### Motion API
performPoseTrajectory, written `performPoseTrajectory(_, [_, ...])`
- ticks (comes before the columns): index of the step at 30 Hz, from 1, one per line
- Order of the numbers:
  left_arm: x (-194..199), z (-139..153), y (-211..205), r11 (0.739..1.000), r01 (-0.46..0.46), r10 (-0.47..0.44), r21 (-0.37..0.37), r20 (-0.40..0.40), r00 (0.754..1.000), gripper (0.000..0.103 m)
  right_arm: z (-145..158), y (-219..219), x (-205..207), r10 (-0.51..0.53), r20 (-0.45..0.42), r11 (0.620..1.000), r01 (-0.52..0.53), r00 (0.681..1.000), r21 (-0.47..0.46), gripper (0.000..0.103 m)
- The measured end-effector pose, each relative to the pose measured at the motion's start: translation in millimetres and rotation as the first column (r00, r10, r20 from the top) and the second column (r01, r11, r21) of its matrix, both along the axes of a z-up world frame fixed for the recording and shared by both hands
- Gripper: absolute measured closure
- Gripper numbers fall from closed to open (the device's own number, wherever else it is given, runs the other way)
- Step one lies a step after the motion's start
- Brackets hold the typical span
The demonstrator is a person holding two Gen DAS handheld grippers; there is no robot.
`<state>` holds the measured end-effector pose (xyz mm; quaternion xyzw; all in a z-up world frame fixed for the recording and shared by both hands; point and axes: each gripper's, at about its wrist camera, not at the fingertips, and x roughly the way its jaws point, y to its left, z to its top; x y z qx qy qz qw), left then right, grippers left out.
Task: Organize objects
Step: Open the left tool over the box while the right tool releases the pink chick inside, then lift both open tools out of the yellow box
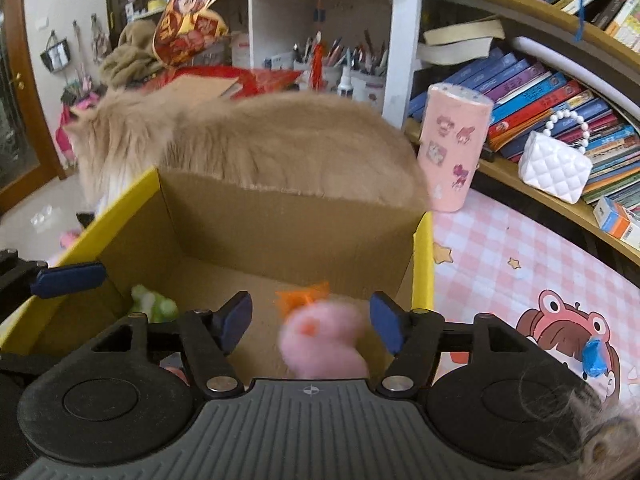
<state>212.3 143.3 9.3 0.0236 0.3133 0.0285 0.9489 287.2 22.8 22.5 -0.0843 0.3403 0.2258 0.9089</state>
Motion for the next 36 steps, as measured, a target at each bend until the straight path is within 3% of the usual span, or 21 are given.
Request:
performPoseTrajectory(10, [-35, 30, 8, 0.999, -0.025, 0.027, -0.023, 0.090, 0.996, 0.023, 37, -19, -37, -0.113, 0.098, 0.991, 0.105, 0.989, 0.089, 0.038])
performPoseTrajectory(18, [-73, 43, 14, 0.999, -0.031, 0.035, -0.036, 0.131, 0.991, 0.023, 48, -36, -82, -0.186, 0.113, 0.976, 0.171, 0.976, 0.132, 0.038])
performPoseTrajectory(36, [-163, 18, 17, 0.999, -0.042, 0.042, -0.013, 0.044, 0.998, 0.022, 10, -46, -191, -0.211, 0.020, 0.974, 0.209, 0.977, 0.085, 0.038])
